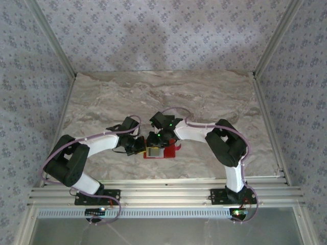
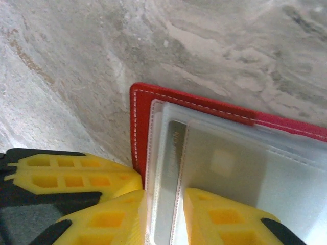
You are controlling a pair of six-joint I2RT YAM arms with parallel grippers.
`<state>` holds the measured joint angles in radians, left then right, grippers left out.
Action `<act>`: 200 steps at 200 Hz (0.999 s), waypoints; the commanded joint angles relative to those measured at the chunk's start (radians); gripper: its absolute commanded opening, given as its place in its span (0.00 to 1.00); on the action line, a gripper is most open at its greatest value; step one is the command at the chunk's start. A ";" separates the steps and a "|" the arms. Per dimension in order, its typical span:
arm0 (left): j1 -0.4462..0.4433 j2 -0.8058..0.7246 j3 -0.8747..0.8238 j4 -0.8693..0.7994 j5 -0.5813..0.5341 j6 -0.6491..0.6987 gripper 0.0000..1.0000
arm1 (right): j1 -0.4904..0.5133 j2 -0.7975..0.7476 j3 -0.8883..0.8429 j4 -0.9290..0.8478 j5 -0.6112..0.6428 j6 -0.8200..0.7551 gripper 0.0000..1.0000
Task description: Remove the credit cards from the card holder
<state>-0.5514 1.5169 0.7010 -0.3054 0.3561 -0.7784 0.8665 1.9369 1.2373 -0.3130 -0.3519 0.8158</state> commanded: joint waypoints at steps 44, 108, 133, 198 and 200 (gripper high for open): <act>0.006 0.013 0.009 -0.031 0.012 0.014 0.00 | 0.006 -0.036 0.014 -0.194 0.115 -0.049 0.33; 0.005 0.005 0.015 -0.044 0.013 0.018 0.00 | 0.026 -0.060 0.076 -0.393 0.271 -0.098 0.43; 0.006 0.005 0.018 -0.048 0.014 0.018 0.00 | 0.028 -0.067 0.092 -0.436 0.311 -0.104 0.48; 0.007 0.008 0.023 -0.052 0.012 0.018 0.00 | 0.029 -0.102 0.117 -0.505 0.366 -0.101 0.49; 0.007 0.007 0.023 -0.052 0.013 0.018 0.00 | 0.029 -0.103 0.116 -0.505 0.364 -0.100 0.48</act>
<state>-0.5514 1.5173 0.7040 -0.3164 0.3561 -0.7750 0.8909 1.8774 1.3243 -0.7498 -0.0284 0.7204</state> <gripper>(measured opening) 0.060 0.492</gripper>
